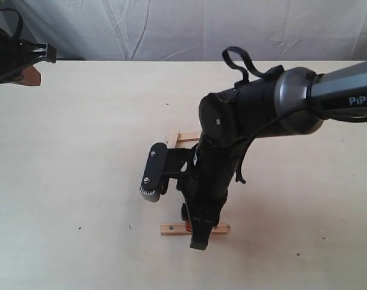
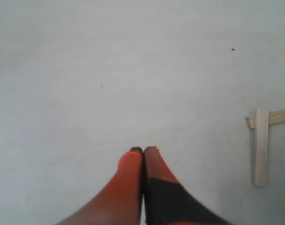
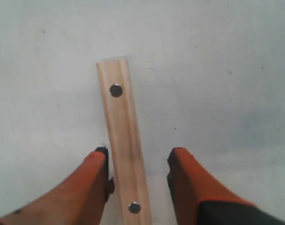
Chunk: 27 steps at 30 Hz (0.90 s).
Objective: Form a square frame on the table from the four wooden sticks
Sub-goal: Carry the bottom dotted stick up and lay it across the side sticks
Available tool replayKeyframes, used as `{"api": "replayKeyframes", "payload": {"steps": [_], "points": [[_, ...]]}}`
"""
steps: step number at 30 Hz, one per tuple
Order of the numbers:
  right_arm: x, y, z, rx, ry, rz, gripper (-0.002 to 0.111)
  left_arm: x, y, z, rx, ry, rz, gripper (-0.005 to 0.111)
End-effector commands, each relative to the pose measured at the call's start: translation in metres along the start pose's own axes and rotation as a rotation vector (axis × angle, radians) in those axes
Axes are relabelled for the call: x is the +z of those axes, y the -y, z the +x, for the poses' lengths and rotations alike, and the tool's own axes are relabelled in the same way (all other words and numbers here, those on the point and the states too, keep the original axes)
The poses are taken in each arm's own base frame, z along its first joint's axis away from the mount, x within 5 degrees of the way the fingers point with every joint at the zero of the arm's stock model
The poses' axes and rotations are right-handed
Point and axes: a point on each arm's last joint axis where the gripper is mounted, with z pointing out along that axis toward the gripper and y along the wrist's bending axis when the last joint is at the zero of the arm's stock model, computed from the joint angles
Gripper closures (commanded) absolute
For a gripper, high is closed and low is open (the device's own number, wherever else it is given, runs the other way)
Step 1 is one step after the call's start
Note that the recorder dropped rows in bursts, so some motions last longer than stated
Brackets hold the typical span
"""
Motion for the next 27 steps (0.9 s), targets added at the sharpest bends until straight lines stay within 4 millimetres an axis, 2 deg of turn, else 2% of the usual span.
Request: {"api": "replayKeyframes", "payload": {"steps": [1,6,13,22,24,27], "points": [[0.004,-0.008,-0.001,-0.056,-0.003,0.026,0.067,-0.002,0.000,-0.001,-0.007,0.021,0.007,0.107],[0.009,-0.006,0.000,-0.052,0.032,0.071,0.067,-0.002,0.000,-0.001,-0.013,0.026,0.011,0.107],[0.012,-0.009,0.001,-0.029,0.023,0.039,0.067,-0.002,0.000,-0.001,-0.011,0.033,0.010,0.107],[0.030,-0.010,0.006,-0.016,-0.030,-0.010,0.068,-0.002,0.000,-0.002,-0.011,0.035,0.010,0.107],[0.030,-0.009,0.007,-0.019,-0.032,-0.008,0.079,-0.002,0.000,-0.001,-0.009,0.035,0.010,0.107],[0.027,-0.008,0.007,-0.047,-0.039,0.010,0.109,-0.002,0.000,-0.002,-0.009,0.038,0.010,0.107]]}}
